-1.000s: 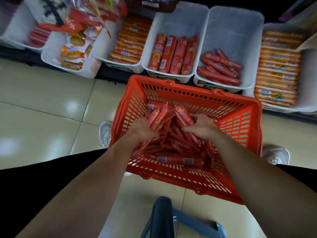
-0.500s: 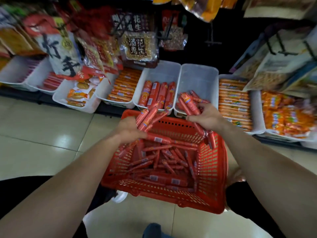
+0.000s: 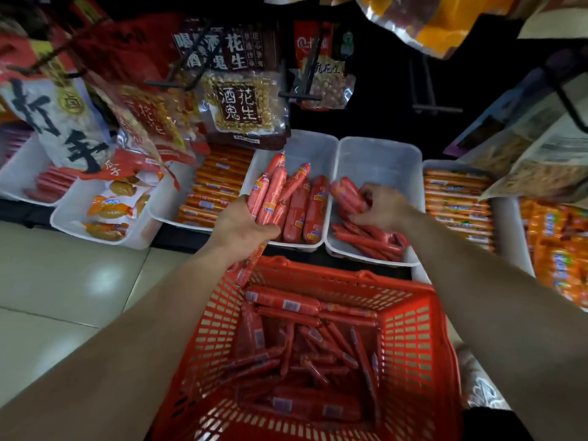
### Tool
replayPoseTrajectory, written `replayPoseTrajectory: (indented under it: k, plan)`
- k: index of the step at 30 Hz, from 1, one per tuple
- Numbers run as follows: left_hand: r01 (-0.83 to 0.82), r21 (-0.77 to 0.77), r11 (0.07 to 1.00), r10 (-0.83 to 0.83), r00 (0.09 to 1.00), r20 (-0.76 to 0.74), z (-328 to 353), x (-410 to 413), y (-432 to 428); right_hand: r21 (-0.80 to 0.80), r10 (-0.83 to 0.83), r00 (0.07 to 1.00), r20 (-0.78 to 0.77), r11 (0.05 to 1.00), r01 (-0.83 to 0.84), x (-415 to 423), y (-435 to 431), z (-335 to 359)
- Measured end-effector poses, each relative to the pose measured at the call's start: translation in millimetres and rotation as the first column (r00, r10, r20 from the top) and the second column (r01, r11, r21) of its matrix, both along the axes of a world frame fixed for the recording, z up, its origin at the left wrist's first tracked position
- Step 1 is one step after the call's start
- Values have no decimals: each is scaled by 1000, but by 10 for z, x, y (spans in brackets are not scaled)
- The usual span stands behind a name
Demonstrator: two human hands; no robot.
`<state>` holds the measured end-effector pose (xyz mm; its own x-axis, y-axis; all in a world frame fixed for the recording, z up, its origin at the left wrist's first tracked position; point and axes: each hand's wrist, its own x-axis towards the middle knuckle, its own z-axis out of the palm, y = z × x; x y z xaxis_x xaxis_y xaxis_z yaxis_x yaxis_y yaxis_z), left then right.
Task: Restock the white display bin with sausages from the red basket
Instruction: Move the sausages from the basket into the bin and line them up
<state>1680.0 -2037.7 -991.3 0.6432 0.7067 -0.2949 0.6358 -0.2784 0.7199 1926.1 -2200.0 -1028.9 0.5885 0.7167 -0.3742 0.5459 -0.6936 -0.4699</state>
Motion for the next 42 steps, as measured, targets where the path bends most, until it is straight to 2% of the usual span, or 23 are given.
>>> replayPoseTrajectory:
  k: [2,4,7,10,11,13,16,19,21,26,29,30,33,35,38,40,42]
  plan:
    - [-25,-33,999,25,1000,5,-119,87,53,-217,111,992,52,971,-97,5,7,-245]
    - [-37,-42,998,37,999,1,-185,136,64,-288,155,986,58,949,-133,-28,3,-347]
    - [6,-44,999,-6,1000,-7,-181,145,14,-216,112,994,8,970,-108,-2,-35,-303]
    - [63,-51,997,-65,997,-38,-126,116,-62,-24,42,991,127,999,-39,39,-106,-52]
    - [83,-55,995,-86,995,-48,-97,114,-96,57,41,987,158,997,-51,31,-114,62]
    - [124,-61,990,-129,989,-77,-49,129,-184,128,149,965,214,975,-179,-57,-97,268]
    - [206,-58,977,-211,972,-102,1,192,-367,52,354,898,260,924,-379,-247,-71,327]
    - [270,-57,961,-274,957,-90,-29,301,-503,-99,438,863,249,898,-428,-292,-161,240]
    - [301,-28,953,-303,945,-121,-64,385,-507,-69,436,873,217,899,-432,-247,-261,239]
    - [278,66,958,-261,946,-192,-84,715,-363,-68,190,965,182,981,-181,68,-640,59]
    - [292,119,949,-266,944,-196,-67,974,-289,-98,191,973,133,979,-178,62,-715,-42]
    - [335,146,931,-303,931,-206,-73,1105,-298,-61,134,980,150,990,-126,59,-734,-57]
    - [523,194,830,-463,840,-282,-147,1567,-449,171,-209,954,217,970,174,193,-908,-127]
    - [653,212,727,-557,742,-372,-248,1819,-608,214,-337,915,221,932,292,308,-1121,-192]
    - [785,160,598,-657,595,-462,-469,2034,-803,294,-492,855,162,852,434,422,-1339,-243]
    - [824,155,545,-692,547,-471,-571,2049,-877,326,-541,826,161,819,473,446,-1367,-273]
    - [822,225,522,-696,564,-444,-602,1973,-875,307,-445,863,238,878,368,420,-1319,-296]
